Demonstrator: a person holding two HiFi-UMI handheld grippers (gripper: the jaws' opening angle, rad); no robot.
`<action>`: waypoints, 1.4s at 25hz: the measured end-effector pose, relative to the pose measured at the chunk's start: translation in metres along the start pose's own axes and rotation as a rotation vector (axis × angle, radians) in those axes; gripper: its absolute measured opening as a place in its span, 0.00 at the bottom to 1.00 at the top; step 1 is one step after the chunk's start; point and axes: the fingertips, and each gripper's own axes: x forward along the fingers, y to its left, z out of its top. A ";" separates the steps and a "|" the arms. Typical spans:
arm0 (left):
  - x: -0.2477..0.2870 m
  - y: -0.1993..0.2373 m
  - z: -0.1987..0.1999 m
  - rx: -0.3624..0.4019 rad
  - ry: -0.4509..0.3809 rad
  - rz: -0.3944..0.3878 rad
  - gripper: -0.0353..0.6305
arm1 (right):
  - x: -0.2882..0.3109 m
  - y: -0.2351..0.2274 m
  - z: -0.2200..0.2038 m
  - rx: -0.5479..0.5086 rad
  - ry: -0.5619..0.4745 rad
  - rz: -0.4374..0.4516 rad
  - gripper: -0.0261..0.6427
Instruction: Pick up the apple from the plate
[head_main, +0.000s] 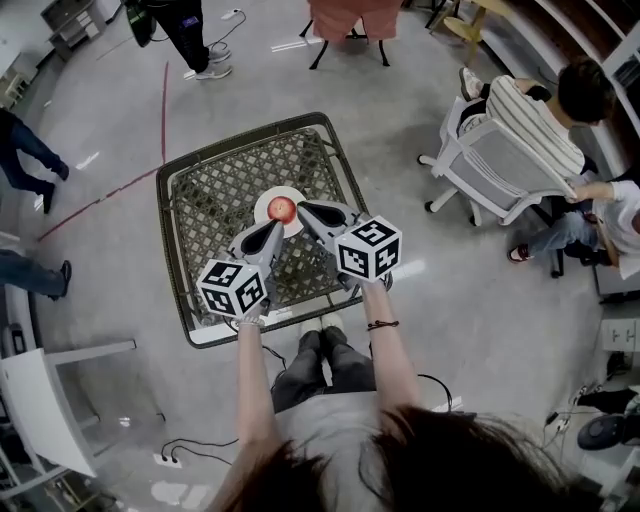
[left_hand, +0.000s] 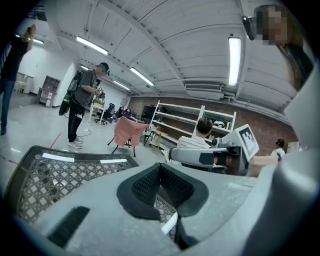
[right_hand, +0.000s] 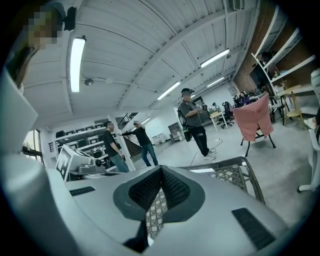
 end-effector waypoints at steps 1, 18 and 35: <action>0.002 0.002 -0.001 -0.006 0.003 -0.003 0.07 | 0.003 -0.003 -0.001 0.001 0.004 -0.004 0.05; 0.038 0.048 -0.047 -0.024 0.106 0.020 0.07 | 0.040 -0.045 -0.048 0.017 0.113 0.016 0.05; 0.054 0.077 -0.093 -0.052 0.150 0.053 0.07 | 0.059 -0.083 -0.084 0.042 0.166 0.027 0.05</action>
